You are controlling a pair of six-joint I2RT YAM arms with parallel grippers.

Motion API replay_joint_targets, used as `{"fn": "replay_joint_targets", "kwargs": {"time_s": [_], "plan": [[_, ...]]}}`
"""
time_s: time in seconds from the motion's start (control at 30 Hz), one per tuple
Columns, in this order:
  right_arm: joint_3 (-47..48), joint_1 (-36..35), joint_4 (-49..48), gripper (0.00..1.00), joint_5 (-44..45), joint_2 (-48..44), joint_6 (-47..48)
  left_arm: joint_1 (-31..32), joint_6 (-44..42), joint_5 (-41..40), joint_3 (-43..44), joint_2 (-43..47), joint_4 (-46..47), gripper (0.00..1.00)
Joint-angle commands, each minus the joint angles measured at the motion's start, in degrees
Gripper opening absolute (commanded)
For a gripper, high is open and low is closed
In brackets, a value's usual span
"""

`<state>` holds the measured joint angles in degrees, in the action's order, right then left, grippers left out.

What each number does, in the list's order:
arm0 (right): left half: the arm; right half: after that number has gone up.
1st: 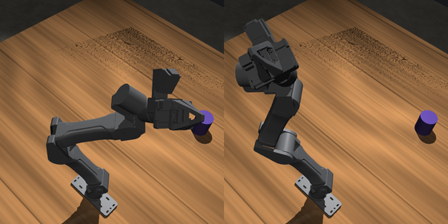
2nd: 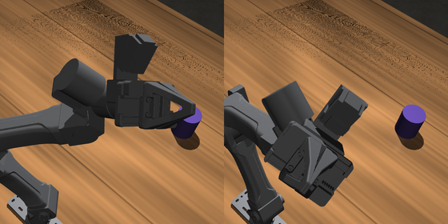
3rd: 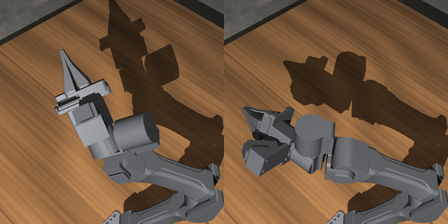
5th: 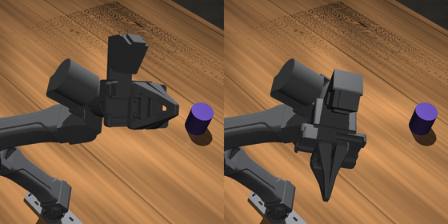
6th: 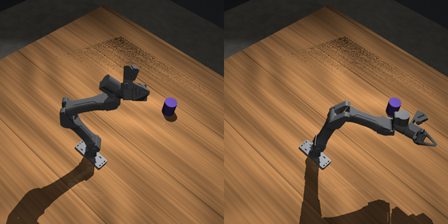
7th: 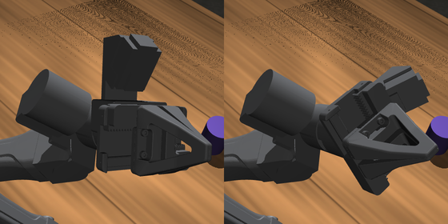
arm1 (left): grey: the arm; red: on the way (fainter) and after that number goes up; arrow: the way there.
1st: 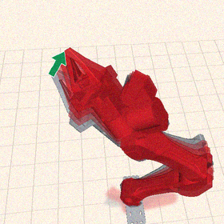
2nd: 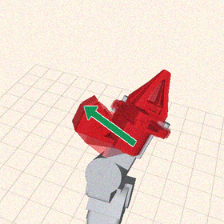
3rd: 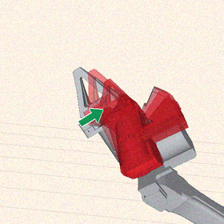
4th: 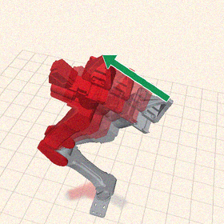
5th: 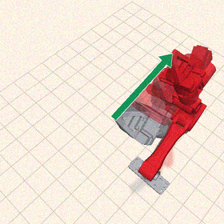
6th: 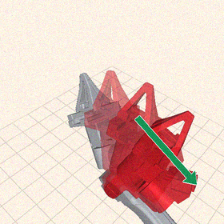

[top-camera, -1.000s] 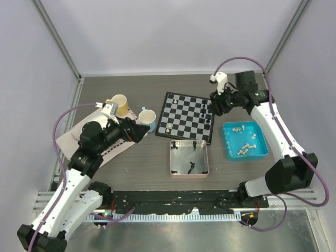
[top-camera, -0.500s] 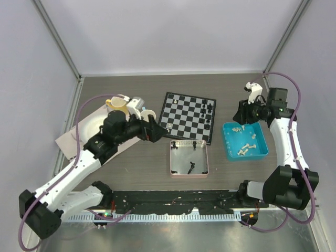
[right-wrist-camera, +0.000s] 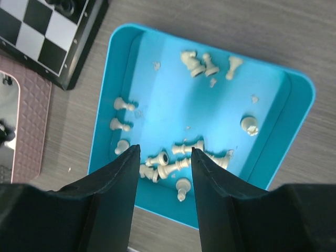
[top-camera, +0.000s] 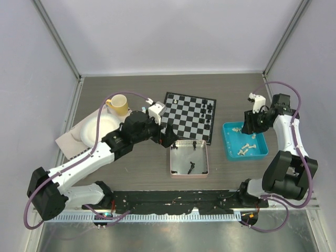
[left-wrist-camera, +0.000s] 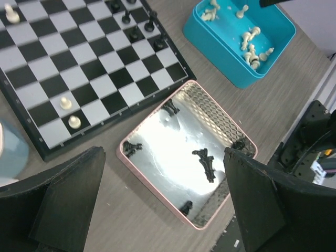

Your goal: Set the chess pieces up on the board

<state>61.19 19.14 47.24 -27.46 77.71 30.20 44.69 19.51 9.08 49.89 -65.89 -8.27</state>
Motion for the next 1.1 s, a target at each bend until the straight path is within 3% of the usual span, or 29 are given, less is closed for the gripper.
{"fn": "replay_joint_targets", "kwargs": {"time_s": [0.0,0.13,0.3,0.47,0.73,1.07], "plan": [[1.48,0.2,5.05,0.49,1.45,1.65,4.87,0.31,-9.04,1.29,-1.28,1.29,10.97,1.0],[1.56,0.2,7.16,0.48,1.27,3.67,6.72,0.31,-14.31,2.61,-0.85,0.15,13.99,1.0],[4.46,0.2,6.37,0.45,8.12,5.43,5.49,-0.04,-19.15,2.52,2.75,-3.98,9.86,1.0],[4.2,0.2,3.21,0.44,14.54,6.31,4.61,-0.13,-18.72,3.75,3.46,-6.62,10.98,0.99],[4.64,0.2,-1.63,0.44,17.53,10.08,0.05,-0.13,-12.04,4.45,4.51,-8.29,12.85,1.0],[4.11,0.2,-6.55,0.41,21.48,12.02,-4.79,-0.21,-13.61,1.9,5.66,-8.99,9.77,1.0]]}}
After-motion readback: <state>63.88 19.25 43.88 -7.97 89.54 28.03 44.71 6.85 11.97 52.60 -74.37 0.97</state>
